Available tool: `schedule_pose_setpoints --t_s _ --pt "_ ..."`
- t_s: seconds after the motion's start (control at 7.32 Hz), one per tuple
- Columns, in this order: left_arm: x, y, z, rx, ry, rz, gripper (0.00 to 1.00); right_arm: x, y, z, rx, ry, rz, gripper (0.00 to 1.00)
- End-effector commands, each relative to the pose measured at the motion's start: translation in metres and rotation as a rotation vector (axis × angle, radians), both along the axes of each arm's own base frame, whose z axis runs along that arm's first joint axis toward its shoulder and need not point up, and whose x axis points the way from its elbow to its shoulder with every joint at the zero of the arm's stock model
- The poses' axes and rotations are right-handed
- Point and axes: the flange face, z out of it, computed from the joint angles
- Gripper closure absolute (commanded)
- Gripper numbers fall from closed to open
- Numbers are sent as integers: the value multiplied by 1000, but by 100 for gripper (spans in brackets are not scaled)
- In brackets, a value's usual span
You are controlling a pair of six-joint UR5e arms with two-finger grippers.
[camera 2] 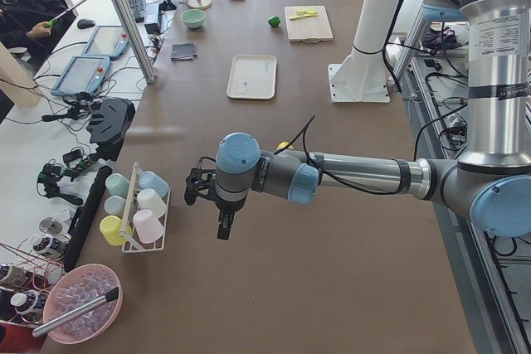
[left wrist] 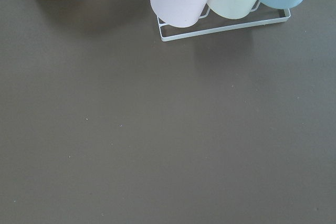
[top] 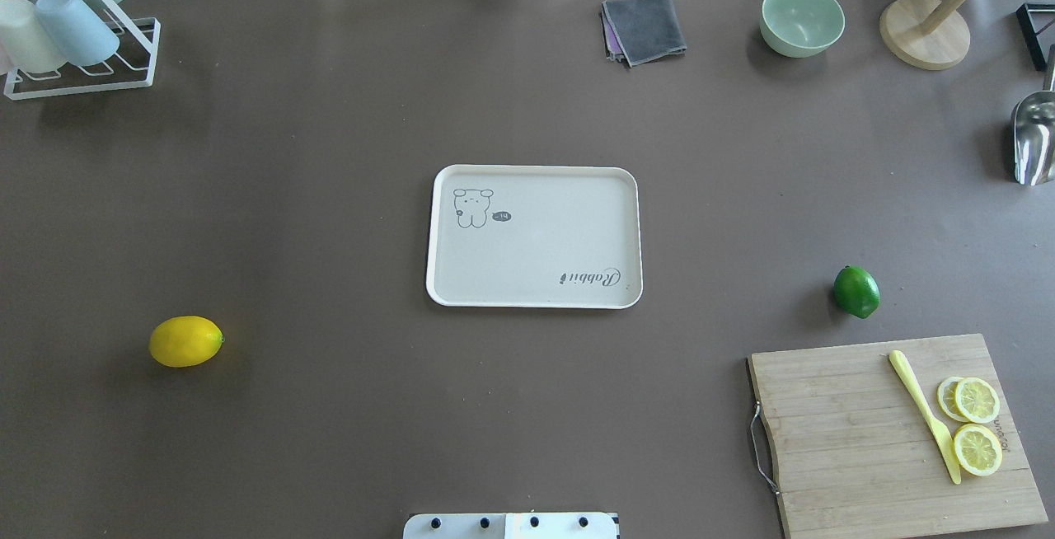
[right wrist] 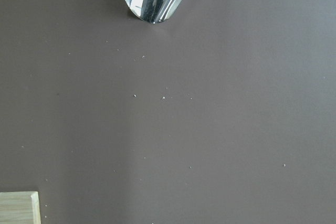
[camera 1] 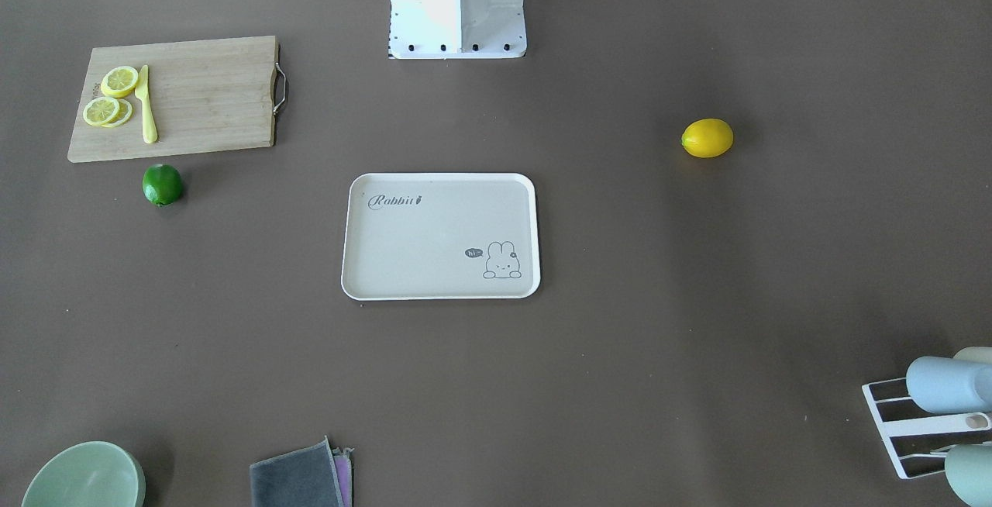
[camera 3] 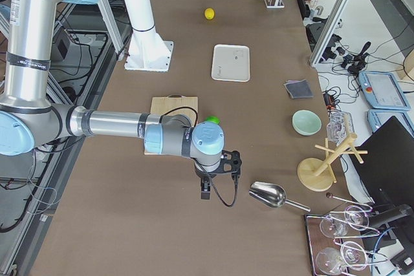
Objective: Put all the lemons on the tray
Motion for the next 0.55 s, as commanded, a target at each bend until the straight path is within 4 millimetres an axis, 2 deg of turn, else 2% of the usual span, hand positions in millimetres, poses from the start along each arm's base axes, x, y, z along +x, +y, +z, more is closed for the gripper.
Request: schedule_pose_setpoints --t_s 0.0,0.41 --pt "0 1 1 -3 -1 0 2 -1 0 -3 -2 1 -3 0" --pt "1 1 7 -15 -2 1 2 -1 0 -5 3 1 -4 0"
